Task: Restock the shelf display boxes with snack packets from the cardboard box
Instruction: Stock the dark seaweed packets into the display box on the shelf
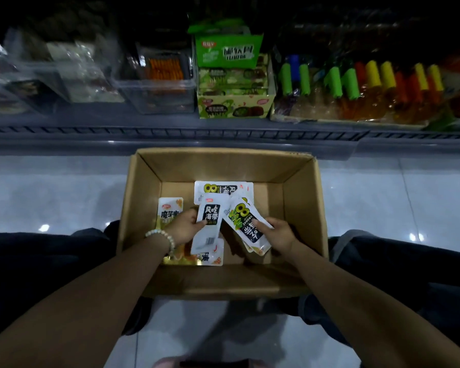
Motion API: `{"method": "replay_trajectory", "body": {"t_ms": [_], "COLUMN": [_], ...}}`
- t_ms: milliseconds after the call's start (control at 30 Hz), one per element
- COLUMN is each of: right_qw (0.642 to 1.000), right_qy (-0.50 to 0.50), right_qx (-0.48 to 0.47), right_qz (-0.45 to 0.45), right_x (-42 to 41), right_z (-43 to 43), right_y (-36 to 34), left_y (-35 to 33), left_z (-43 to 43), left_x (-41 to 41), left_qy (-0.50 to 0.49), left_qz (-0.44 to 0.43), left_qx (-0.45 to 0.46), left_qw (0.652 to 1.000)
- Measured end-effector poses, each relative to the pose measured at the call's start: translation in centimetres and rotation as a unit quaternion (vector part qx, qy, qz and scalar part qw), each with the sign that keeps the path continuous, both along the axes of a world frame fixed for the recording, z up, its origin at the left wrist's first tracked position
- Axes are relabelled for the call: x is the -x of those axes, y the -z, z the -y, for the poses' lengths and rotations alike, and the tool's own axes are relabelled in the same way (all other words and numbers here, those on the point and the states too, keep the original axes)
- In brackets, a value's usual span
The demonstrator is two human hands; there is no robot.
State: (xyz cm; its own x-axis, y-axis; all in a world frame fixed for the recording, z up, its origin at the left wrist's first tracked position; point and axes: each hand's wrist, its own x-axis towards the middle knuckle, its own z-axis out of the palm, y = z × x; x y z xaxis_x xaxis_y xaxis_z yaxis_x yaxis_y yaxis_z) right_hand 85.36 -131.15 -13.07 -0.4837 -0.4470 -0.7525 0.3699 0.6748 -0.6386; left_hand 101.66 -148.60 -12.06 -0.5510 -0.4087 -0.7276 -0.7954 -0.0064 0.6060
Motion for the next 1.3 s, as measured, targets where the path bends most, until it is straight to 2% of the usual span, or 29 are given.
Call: {"method": "replay_trajectory", "body": {"t_ms": [100,267,400,500,567,633,767,833,967,1033,1167,1233,1300], "right_qw": [0.999,0.995,0.987,0.978,0.972,0.965,0.958,0.958,0.954,0.952,0.956,0.961,0.966], "right_qy": [0.019,-0.012,-0.022,-0.027,-0.032,-0.032,-0.015,-0.009,-0.025,-0.049,-0.090,-0.072,-0.006], "right_qx": [0.033,0.096,0.135,0.167,0.193,0.222,0.253,0.253,0.274,0.274,0.246,0.239,0.252], "right_qz": [-0.016,-0.035,-0.084,-0.120,-0.133,-0.137,-0.134,-0.137,-0.123,-0.129,-0.128,-0.116,-0.060], "right_x": [0.6,2.1,3.8,4.4,4.3,3.9,2.8,2.2,1.3,1.0,0.9,1.0,1.1], "right_z": [0.7,1.6,2.8,3.5,3.6,3.5,3.5,3.9,4.8,5.2,5.7,5.9,6.0], "right_y": [-3.0,-10.5,-18.2,-24.4,-28.0,-30.7,-33.4,-33.8,-33.7,-33.7,-33.8,-33.6,-33.0], "left_y": [-3.3,-10.7,-17.9,-23.9,-27.0,-29.1,-31.0,-31.5,-31.9,-32.4,-32.2,-31.8,-31.6], "left_z": [0.7,1.9,3.0,3.3,3.4,3.7,4.1,4.0,4.2,4.5,4.2,4.2,4.3], "left_x": [1.2,2.8,3.6,3.6,3.4,3.6,4.0,3.7,3.5,3.7,4.3,4.5,4.7], "left_qy": [-0.063,-0.129,-0.210,-0.171,-0.148,-0.177,-0.260,-0.269,-0.232,-0.226,-0.217,-0.230,-0.265], "left_qz": [-0.036,-0.080,-0.183,-0.264,-0.270,-0.269,-0.290,-0.305,-0.327,-0.337,-0.325,-0.324,-0.351], "left_qx": [-0.007,-0.024,-0.105,-0.138,-0.121,-0.156,-0.258,-0.276,-0.300,-0.281,-0.179,-0.147,-0.139], "left_qw": [0.997,0.988,0.955,0.939,0.944,0.934,0.884,0.871,0.866,0.870,0.903,0.906,0.888]}}
